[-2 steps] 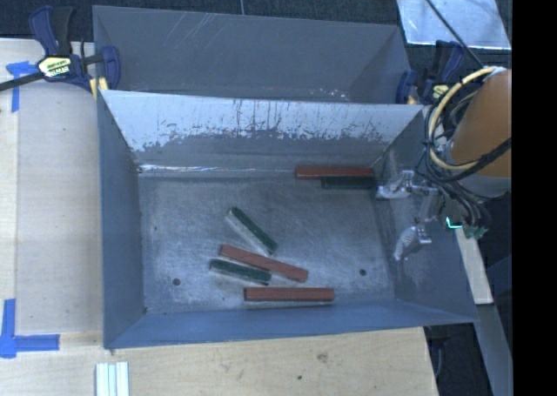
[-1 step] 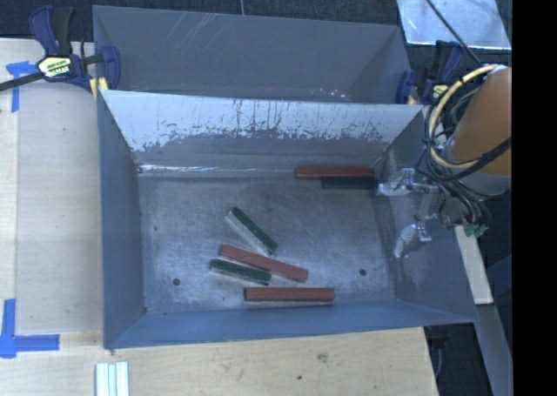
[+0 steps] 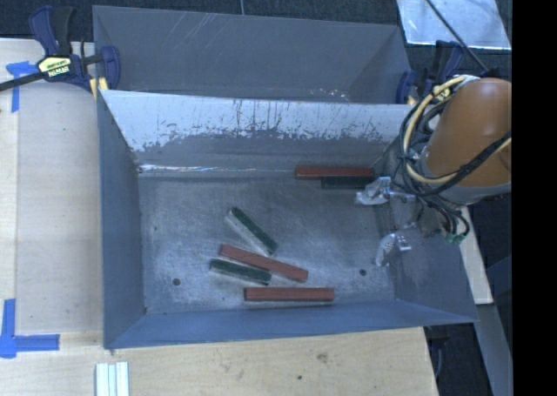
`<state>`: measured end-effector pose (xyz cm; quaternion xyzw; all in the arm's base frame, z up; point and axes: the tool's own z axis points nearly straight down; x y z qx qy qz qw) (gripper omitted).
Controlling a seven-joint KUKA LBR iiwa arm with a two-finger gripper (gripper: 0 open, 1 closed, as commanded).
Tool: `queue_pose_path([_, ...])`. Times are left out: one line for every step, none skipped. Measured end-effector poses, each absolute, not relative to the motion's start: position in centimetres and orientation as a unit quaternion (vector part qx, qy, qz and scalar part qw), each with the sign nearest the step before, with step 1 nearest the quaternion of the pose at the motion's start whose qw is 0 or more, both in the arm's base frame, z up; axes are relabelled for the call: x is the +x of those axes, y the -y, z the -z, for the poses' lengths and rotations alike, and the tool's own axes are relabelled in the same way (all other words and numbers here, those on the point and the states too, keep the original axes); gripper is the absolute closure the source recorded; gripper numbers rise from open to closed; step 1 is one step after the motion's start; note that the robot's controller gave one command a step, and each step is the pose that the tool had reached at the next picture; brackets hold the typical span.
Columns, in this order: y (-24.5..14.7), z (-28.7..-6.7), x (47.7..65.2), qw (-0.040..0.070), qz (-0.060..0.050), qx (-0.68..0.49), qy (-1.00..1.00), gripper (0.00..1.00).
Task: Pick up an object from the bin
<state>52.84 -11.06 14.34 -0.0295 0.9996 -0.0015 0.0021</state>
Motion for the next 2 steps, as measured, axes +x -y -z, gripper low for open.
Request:
queue_pose_path([8.7,-11.1,50.5,0.003,-0.001,-0.022,-1.000,0.00])
queue_pose_path([6.8,-7.9,50.0,0.001,0.000,0.101,-0.995,0.00])
